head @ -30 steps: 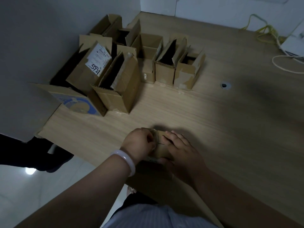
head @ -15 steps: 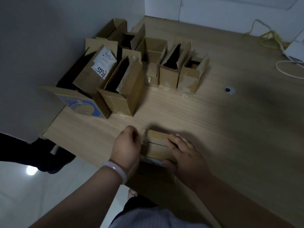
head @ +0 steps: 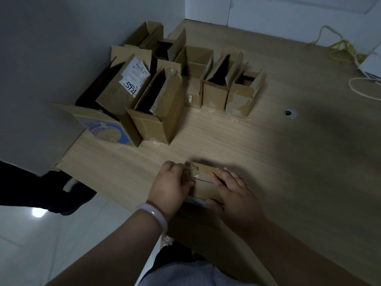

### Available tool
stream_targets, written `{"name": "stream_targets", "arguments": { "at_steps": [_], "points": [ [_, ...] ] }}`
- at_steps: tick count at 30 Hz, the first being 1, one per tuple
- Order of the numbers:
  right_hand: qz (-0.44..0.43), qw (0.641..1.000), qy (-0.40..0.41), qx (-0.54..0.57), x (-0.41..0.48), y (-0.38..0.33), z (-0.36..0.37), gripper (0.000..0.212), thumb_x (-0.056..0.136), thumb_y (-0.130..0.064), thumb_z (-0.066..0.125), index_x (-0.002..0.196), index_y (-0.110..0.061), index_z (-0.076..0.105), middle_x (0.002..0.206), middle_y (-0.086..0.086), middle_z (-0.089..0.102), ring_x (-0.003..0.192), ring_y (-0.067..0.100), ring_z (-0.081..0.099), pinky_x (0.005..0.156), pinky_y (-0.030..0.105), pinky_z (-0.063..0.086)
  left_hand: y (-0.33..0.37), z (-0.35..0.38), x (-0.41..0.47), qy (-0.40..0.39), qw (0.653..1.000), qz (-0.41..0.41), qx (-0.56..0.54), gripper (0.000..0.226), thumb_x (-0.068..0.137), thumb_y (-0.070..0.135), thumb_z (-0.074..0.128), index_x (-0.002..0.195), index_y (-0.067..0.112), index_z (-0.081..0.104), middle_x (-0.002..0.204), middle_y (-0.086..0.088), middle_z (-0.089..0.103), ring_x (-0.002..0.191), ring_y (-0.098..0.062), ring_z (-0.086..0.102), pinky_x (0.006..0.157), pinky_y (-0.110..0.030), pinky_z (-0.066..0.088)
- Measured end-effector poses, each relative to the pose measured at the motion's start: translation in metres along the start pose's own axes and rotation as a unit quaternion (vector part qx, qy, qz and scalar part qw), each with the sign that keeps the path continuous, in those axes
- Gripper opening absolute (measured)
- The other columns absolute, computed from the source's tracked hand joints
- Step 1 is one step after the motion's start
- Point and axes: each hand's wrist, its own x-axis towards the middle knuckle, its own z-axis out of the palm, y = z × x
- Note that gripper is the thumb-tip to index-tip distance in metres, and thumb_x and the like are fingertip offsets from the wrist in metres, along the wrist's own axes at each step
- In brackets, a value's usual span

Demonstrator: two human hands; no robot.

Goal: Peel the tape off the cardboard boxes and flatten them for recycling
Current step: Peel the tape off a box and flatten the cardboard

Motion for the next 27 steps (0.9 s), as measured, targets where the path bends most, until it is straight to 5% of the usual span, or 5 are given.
{"name": "stream_targets", "arguments": {
  "at_steps": [8,12,18,23,27],
  "points": [
    [-0.009,1.0,0.004,-0.01,0.0,0.001,0.0,0.068,0.089,-0.058,0.041,0.146,-0.02,0.039,0.152,0.0,0.036,0.143,0.019,0.024,0.118,0.036,0.017,-0.001,0.0,0.016,-0.022,0.998,-0.056,0.022,0.019,0.089,0.028,0.061,0.104,0.016,0.061,0.106,-0.003,0.052,0.083,-0.015,0.049,0.073,-0.025,0.041],
    [-0.003,1.0,0.01,-0.001,0.0,0.0,-0.001,0.067,0.09,-0.058,0.041,0.146,-0.021,0.038,0.152,0.0,0.036,0.143,0.02,0.024,0.118,0.035,0.017,-0.014,0.0,0.021,0.0,0.991,-0.124,-0.054,0.009,0.091,0.026,0.059,0.087,0.025,0.051,0.081,0.004,0.056,0.082,-0.02,0.059,0.064,-0.026,0.045],
    [-0.015,1.0,0.009,0.0,-0.001,0.002,-0.001,0.066,0.092,-0.058,0.04,0.144,-0.017,0.042,0.15,0.003,0.039,0.142,0.023,0.029,0.117,0.037,0.019,-0.033,0.003,0.016,0.039,0.941,-0.223,-0.252,0.008,0.087,0.011,0.062,0.088,0.018,0.057,0.093,-0.012,0.065,0.091,-0.033,0.064,0.083,-0.051,0.054],
    [-0.016,1.0,0.018,-0.013,0.0,0.002,0.001,0.066,0.092,-0.058,0.038,0.14,-0.014,0.048,0.146,0.006,0.045,0.138,0.025,0.036,0.116,0.04,0.024,-0.033,-0.001,0.012,0.035,0.984,-0.094,-0.145,0.012,0.085,0.019,0.068,0.095,0.027,0.066,0.098,0.003,0.066,0.09,-0.012,0.062,0.084,-0.03,0.053],
    [-0.016,1.0,0.021,-0.007,-0.001,0.002,0.002,0.067,0.092,-0.06,0.037,0.14,-0.015,0.048,0.146,0.005,0.044,0.139,0.025,0.035,0.116,0.041,0.027,-0.031,-0.009,0.009,-0.019,0.947,-0.173,-0.271,0.016,0.09,0.028,0.063,0.095,0.018,0.074,0.097,-0.001,0.072,0.096,-0.018,0.065,0.093,-0.041,0.052]
  ]
}}
